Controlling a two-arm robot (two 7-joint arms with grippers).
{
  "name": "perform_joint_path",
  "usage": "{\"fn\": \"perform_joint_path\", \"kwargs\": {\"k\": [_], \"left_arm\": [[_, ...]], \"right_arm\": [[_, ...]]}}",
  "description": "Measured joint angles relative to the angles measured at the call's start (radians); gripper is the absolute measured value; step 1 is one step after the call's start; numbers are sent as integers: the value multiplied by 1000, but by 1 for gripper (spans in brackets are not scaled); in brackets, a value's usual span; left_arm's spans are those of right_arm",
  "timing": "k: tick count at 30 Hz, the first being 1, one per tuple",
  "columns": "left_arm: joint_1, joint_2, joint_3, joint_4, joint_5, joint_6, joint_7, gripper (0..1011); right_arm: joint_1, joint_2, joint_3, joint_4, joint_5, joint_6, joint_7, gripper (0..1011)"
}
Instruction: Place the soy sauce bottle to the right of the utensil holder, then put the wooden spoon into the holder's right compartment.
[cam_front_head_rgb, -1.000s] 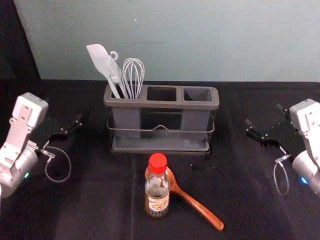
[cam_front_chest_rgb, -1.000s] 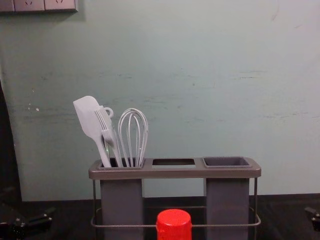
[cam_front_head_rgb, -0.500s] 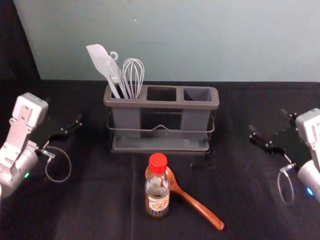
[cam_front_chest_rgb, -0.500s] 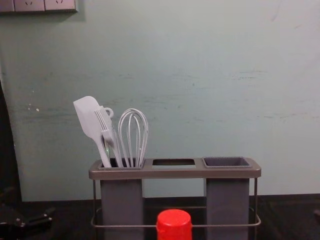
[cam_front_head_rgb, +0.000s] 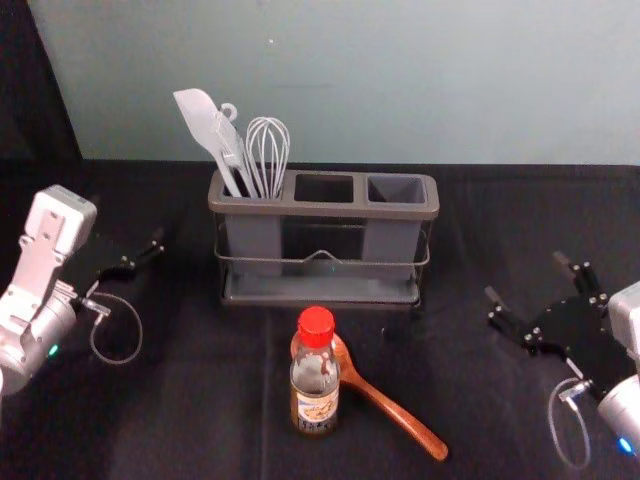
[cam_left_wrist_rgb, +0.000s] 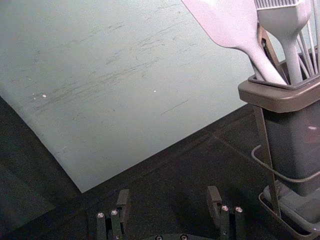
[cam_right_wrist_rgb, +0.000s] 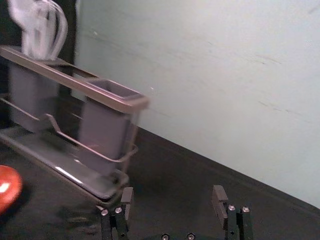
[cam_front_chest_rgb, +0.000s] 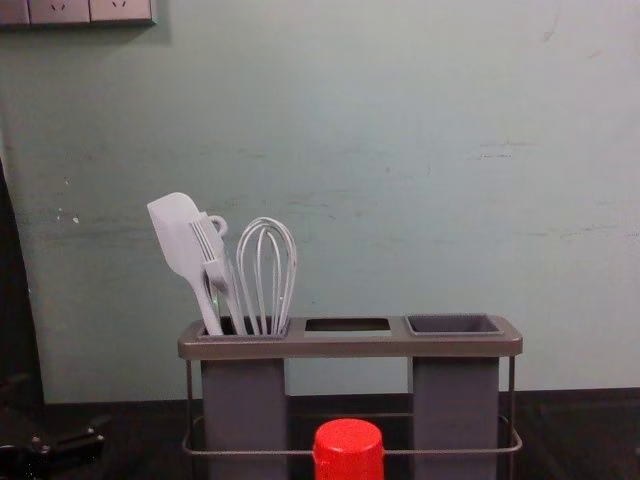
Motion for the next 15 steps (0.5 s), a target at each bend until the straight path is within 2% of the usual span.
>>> {"fn": "perform_joint_path", "kwargs": {"k": [8, 15], "left_arm": [[0, 0, 0, 0, 0, 0, 0, 1000], [0, 0, 0, 0, 0, 0, 0, 1000]], "right_arm": [[-85, 3, 5, -98, 9, -42, 30, 1003], [-125, -7, -18, -161, 23, -64, 87, 1003]]}}
